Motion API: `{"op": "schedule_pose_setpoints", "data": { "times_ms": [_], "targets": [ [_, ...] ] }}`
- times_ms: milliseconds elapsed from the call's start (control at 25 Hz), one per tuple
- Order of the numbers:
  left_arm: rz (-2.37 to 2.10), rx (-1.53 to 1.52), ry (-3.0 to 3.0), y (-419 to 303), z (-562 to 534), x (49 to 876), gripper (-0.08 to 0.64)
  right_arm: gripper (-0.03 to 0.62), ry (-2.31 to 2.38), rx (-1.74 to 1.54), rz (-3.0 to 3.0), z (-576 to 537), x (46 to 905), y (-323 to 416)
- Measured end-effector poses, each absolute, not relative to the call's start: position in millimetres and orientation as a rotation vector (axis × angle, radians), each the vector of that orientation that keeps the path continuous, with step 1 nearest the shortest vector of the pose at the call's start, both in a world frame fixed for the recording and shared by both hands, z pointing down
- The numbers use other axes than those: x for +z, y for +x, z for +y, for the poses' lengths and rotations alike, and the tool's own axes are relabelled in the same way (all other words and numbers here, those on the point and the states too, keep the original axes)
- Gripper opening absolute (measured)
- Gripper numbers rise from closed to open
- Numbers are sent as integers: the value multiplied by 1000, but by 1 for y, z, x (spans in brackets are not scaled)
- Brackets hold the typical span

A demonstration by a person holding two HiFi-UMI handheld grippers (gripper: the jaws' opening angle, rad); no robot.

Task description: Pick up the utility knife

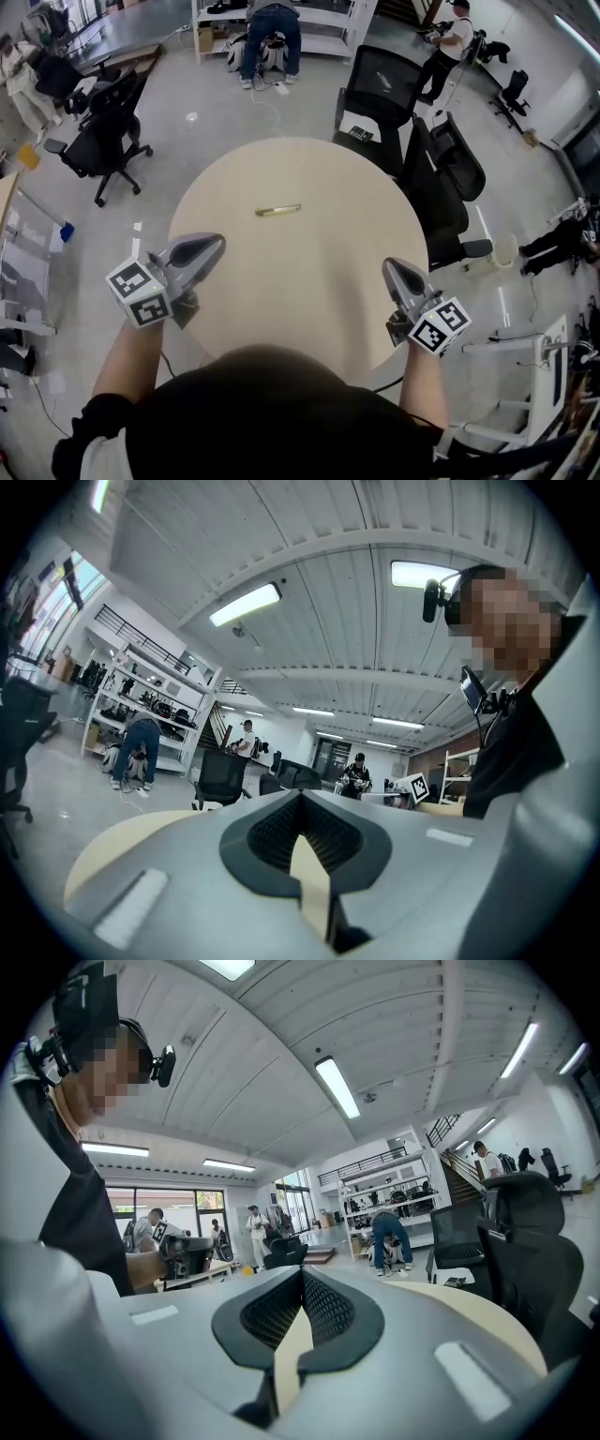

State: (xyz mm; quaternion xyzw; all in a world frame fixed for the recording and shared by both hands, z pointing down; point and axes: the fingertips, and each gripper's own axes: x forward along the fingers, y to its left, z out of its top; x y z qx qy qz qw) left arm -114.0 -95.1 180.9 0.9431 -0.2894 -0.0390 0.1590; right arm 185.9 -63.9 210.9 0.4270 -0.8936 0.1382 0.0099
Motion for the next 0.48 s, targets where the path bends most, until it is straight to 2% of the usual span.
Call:
{"op": "schedule_pose_setpoints", "data": {
  "times_ms": [400,480],
  "targets": [
    [-823,85,2700,-88,-178,232,-4,15,1324,517,-2777,-124,247,201],
    [-807,129,2693,-80,-197,250,17,15,1330,539,-2766,-140,259,207]
  ]
}}
